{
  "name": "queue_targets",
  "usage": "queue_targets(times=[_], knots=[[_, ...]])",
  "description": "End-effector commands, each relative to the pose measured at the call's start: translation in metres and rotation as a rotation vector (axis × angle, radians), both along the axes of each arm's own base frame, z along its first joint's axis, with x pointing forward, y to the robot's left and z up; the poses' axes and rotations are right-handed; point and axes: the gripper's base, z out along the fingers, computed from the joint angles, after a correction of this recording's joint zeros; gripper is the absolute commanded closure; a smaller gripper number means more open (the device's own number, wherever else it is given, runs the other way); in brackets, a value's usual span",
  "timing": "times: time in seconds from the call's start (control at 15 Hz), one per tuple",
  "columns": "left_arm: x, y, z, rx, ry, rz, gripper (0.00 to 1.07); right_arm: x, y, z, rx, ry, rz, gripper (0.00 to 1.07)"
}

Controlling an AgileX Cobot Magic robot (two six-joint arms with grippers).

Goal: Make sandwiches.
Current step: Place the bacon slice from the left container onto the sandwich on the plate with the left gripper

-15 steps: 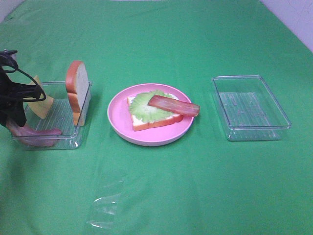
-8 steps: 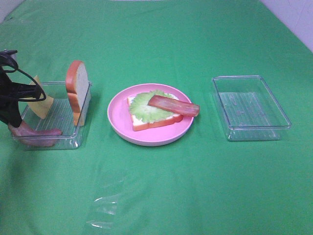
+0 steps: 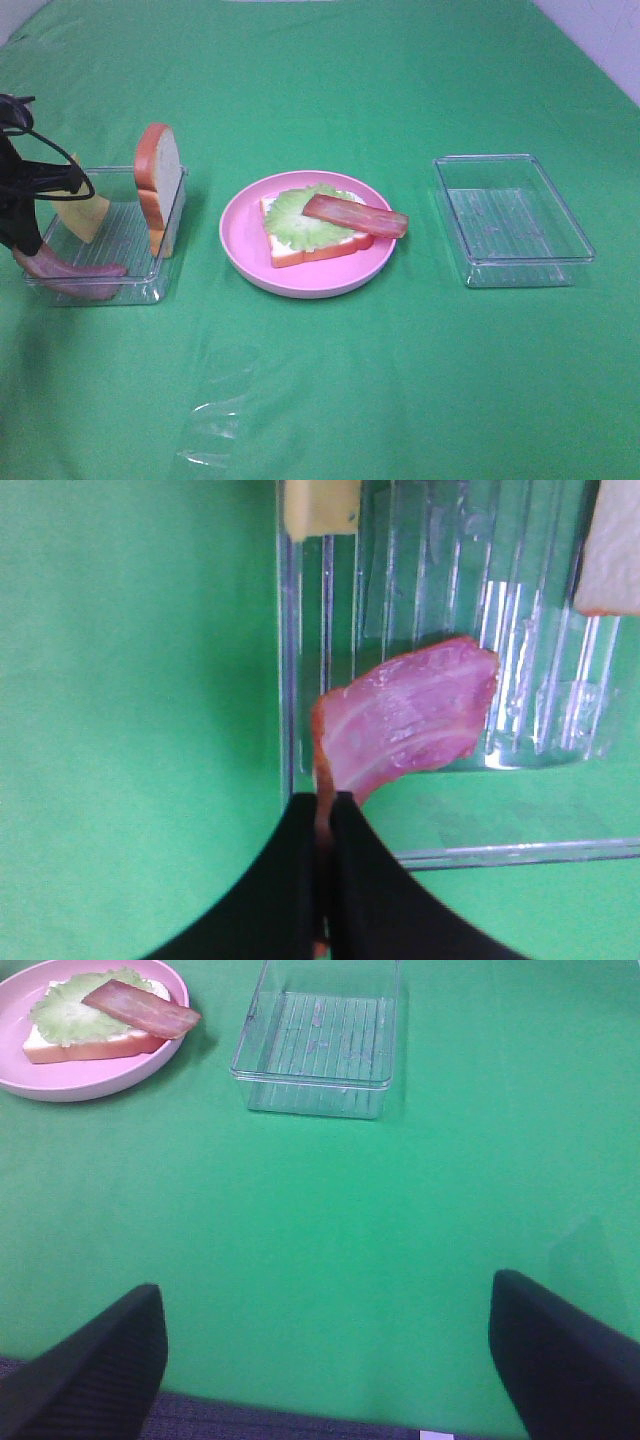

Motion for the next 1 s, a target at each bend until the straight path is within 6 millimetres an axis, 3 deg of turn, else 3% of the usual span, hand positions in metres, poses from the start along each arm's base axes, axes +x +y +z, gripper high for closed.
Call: queue_targets(times=[0.07, 0.2, 0.33, 0.6, 1.0], knots=[[0.007, -0.001, 0.019, -0.013, 0.023, -0.004, 1.07, -0.004, 0.000, -0.001, 0.006, -0.035, -0.007, 0.23], [0.012, -0.002, 0.032, -0.022, 0.017, -0.008, 1.07, -0.004, 0.000, -0.001, 0.006, -0.035, -0.007, 0.23], [0.024, -0.007, 0.067, -0.069, -0.016, -0.014, 1.07, -0.004, 0.000, -0.001, 0.006, -0.035, -0.007, 0.23], [0.032, -0.015, 0.113, -0.100, -0.071, -0.052, 1.07, -0.004, 0.000, -0.001, 0.006, -0.035, -0.007, 0.23], [0.037, -0.053, 0.177, -0.124, -0.293, -0.132, 1.07, -0.004, 0.000, -0.001, 0.006, -0.035, -0.006, 0.23]])
